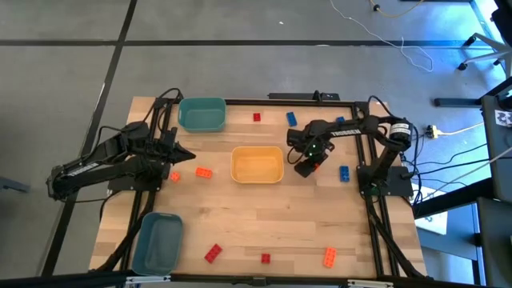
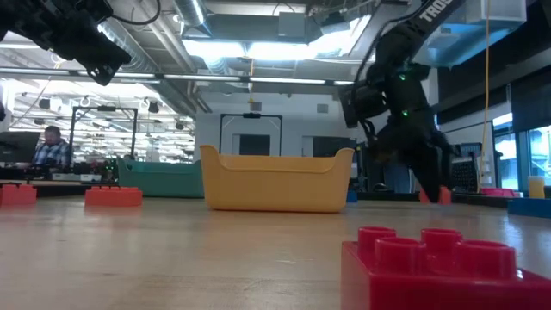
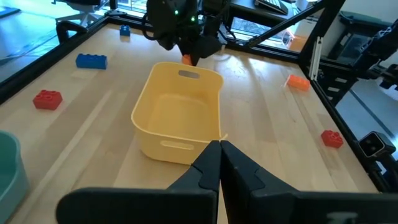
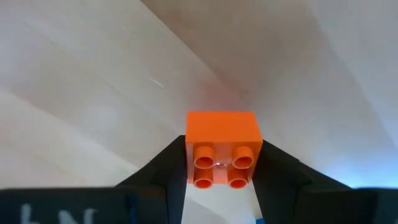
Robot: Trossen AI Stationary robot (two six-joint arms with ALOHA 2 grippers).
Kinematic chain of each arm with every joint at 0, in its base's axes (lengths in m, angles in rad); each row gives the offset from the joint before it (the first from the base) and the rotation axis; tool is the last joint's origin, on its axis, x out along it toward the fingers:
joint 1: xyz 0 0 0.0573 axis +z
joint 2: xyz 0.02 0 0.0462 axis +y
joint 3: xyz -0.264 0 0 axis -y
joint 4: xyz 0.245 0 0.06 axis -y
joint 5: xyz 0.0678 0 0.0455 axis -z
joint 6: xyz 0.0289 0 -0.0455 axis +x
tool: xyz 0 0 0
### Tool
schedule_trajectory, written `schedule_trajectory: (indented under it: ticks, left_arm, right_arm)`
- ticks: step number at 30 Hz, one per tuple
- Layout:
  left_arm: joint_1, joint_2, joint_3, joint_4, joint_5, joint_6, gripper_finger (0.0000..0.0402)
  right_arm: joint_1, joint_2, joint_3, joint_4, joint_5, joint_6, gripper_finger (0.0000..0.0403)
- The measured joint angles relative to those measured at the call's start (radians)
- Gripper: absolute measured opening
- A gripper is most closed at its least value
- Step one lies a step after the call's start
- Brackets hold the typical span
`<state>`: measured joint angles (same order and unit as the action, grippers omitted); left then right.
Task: Sort & place blocks by color
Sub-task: Put the orange 4 stud game piece into the yellow bin
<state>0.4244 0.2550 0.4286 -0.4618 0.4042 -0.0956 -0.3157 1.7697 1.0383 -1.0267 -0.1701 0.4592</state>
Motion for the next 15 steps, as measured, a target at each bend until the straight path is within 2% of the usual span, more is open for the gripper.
schedule_trajectory:
  ticks: [8,15]
  left_arm:
    - [0.000,0.000,0.000,0.000,0.000,0.000,0.0000]
    - [0.000,0.000,0.000,-0.001,-0.036,0.000,0.0000]
  right_arm:
    - [0.000,-0.003,0.196,-0.142,0.002,-0.079,0.0143]
    - [0.000,-0.004,0.443,-0.220,0.020,-0.182,0.0143]
